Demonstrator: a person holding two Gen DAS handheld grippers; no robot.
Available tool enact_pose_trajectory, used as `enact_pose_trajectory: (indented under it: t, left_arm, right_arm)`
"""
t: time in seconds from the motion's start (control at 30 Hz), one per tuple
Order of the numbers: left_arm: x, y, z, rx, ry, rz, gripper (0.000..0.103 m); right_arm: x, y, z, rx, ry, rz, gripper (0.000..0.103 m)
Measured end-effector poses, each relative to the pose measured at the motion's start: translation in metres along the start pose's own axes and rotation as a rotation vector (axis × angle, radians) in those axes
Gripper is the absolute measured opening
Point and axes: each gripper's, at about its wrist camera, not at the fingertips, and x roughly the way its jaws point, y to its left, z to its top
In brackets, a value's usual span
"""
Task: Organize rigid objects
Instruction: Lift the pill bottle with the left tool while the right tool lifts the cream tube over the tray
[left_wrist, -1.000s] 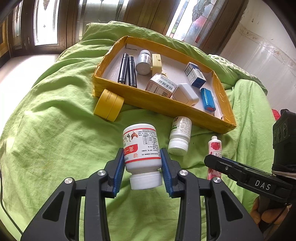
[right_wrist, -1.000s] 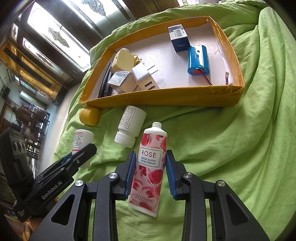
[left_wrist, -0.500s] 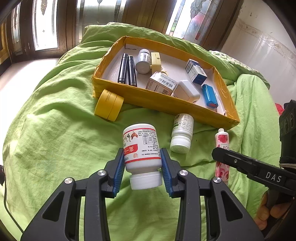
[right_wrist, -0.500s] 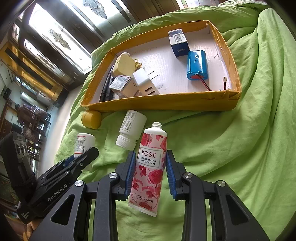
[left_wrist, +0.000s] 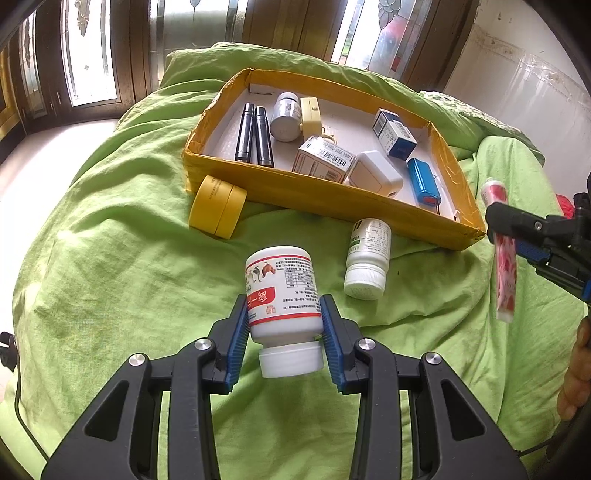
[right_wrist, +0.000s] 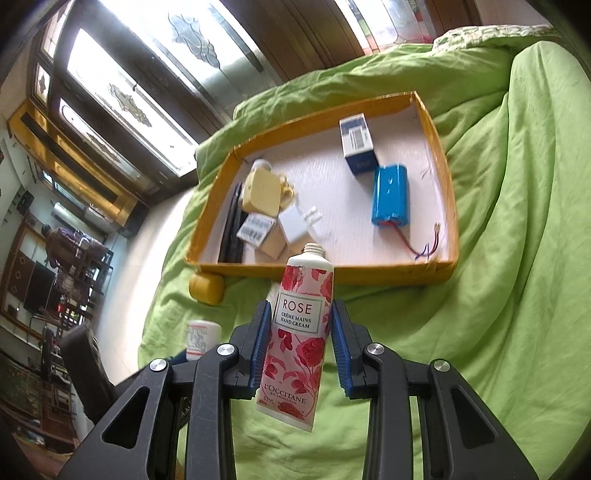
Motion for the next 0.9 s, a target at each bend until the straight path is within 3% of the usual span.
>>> enact_pose_trajectory:
  t: [0.33,0.57,0.9]
  left_arm:
    - [-0.015,-0.015,0.024,-0.003,-0.025,-0.029,0.035]
    - [-0.021,-0.039,0.052,0.022,-0.049,-0.054,0.035]
    - [-0.016,-0.055,0.078,0.061,-0.077,-0.032,0.035]
  right_arm:
    - [-0.016,-0.01,0.022,0.008,-0.058,-0.008,0.029]
    - [-0.007,-0.025,0.019,0.045,-0.027,-0.008,0.029]
    - [-0.007,-0.025,0.022,0.045,-0.037,-0.024,0.029]
